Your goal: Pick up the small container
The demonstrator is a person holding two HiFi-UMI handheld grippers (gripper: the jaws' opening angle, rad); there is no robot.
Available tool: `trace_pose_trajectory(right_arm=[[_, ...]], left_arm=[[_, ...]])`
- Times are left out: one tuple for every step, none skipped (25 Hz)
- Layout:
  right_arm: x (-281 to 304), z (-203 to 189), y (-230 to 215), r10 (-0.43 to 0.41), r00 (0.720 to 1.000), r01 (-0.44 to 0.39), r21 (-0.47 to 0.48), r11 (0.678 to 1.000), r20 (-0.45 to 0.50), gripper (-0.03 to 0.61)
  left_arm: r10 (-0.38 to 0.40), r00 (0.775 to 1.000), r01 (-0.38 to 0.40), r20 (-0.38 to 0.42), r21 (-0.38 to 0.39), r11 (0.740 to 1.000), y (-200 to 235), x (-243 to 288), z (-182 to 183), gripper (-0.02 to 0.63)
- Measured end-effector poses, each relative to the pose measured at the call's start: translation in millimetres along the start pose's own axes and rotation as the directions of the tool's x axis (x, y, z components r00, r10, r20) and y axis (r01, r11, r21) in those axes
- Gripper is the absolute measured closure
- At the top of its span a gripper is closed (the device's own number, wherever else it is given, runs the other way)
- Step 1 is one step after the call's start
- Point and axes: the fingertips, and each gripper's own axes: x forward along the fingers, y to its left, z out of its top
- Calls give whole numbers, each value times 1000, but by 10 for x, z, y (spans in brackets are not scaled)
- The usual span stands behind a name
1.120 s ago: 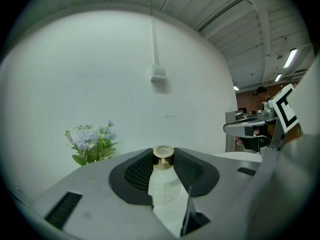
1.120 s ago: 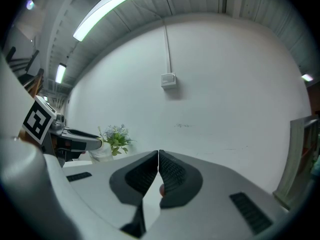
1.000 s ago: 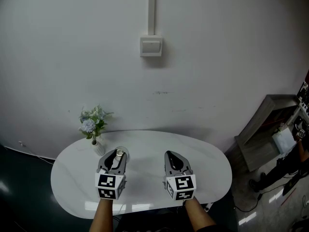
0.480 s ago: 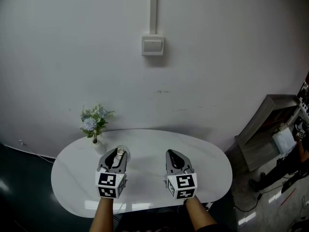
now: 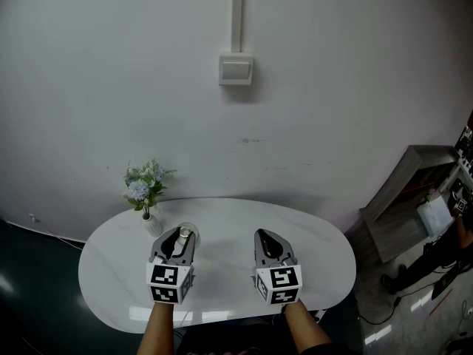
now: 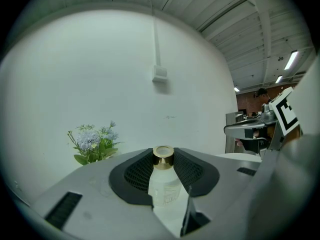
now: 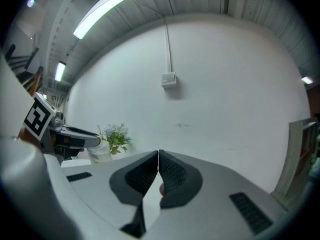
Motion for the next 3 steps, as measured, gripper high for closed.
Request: trace_pose_trajectory(right_arm=[[0, 1, 4, 0, 1000, 0, 0, 1000, 1, 512], [1, 3, 9, 0, 1000, 0, 0, 1000, 2, 512], [1, 6, 14, 1, 1000, -1, 0, 1000, 3, 512]], left_arm=[[0, 1000, 0, 1, -1, 1000, 2, -2, 0, 485], [0, 1000, 0, 2, -2, 1000, 5, -5, 1, 485], [0, 1000, 0, 4, -3, 1000, 8, -7, 2, 485]])
